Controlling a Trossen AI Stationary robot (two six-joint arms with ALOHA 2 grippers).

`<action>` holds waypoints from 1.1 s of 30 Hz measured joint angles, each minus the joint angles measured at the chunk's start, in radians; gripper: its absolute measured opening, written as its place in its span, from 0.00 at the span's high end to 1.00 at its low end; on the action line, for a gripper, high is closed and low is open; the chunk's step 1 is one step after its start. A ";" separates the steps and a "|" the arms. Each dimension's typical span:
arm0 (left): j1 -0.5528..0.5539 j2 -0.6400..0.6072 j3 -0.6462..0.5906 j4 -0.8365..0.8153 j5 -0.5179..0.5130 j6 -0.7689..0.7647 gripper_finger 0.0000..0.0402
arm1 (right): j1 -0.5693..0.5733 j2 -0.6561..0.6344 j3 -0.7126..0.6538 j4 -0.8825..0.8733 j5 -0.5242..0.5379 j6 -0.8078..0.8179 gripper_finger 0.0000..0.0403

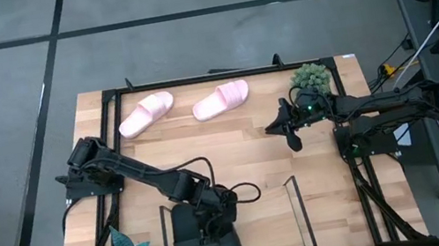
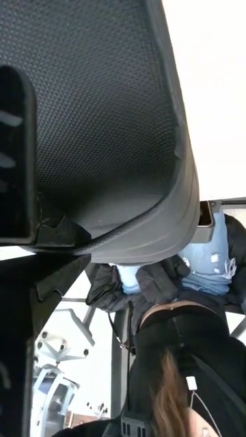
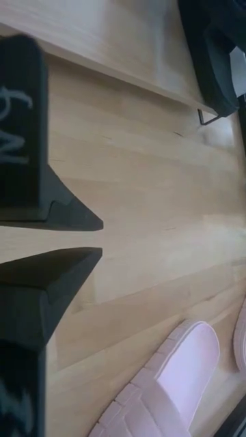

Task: Pick and place slides into the shelf
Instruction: Put the black slide on the shelf

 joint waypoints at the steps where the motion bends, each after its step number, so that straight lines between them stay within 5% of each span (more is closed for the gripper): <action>1: 0.000 0.000 0.000 -0.001 0.000 0.000 1.00 | 0.002 0.000 0.000 0.000 0.000 0.000 0.87; 33: 0.002 0.013 -0.050 0.039 0.025 -0.048 1.00 | 0.002 0.000 0.000 0.000 0.001 0.002 0.87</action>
